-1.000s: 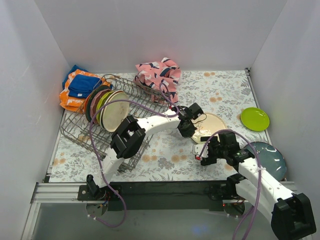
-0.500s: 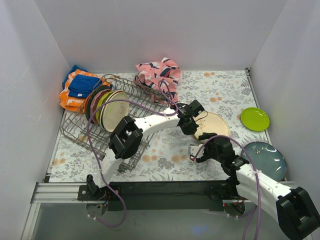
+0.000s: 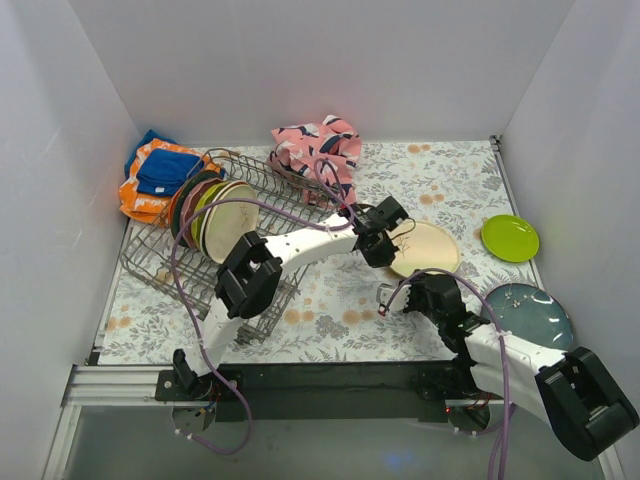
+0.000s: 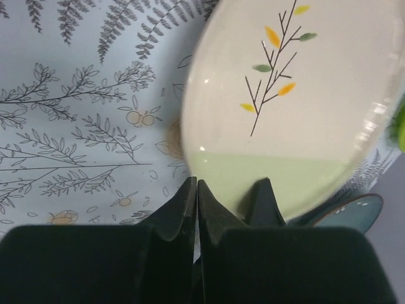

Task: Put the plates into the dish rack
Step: Pass the plate from the left arm to the right, then pass the plate from the right arm to the left, then insert the plate into the dish rack

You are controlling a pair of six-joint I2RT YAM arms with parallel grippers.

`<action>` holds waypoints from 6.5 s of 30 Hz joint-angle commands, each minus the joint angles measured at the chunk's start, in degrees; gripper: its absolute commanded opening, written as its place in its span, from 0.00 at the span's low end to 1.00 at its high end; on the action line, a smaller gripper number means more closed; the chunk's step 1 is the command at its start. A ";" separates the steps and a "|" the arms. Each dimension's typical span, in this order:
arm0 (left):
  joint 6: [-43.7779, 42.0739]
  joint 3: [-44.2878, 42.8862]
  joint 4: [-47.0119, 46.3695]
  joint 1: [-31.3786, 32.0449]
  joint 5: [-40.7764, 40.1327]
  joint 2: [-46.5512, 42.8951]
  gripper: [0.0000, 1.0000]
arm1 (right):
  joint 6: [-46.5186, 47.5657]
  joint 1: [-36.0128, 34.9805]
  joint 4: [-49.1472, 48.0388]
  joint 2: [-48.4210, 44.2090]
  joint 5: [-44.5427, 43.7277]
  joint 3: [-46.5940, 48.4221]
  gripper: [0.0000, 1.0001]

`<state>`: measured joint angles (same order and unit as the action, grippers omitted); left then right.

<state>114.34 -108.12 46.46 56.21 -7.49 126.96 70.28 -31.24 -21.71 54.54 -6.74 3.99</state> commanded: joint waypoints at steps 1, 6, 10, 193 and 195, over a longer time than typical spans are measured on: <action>4.74 0.53 -3.39 0.40 1.07 -9.97 0.00 | -3.83 -0.13 2.29 1.62 -0.91 -2.32 0.17; 7.02 6.32 -6.20 -0.04 0.28 -14.26 0.04 | -6.64 -0.13 4.48 -2.59 0.50 -0.48 0.01; 9.14 13.71 -10.41 -0.92 -0.77 -19.28 0.35 | -9.72 -0.13 8.69 -8.99 2.52 1.28 0.01; -84.46 38.86 -19.92 -41.44 8.19 -49.44 0.34 | -60.61 20.35 33.14 -6.12 22.12 37.06 0.98; -84.29 38.33 -19.48 -41.35 6.54 -49.35 0.37 | -60.70 20.35 33.14 -5.85 22.12 37.06 0.98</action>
<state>28.99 -66.52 28.49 15.00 0.49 78.13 9.23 -11.25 12.45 48.27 14.46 41.28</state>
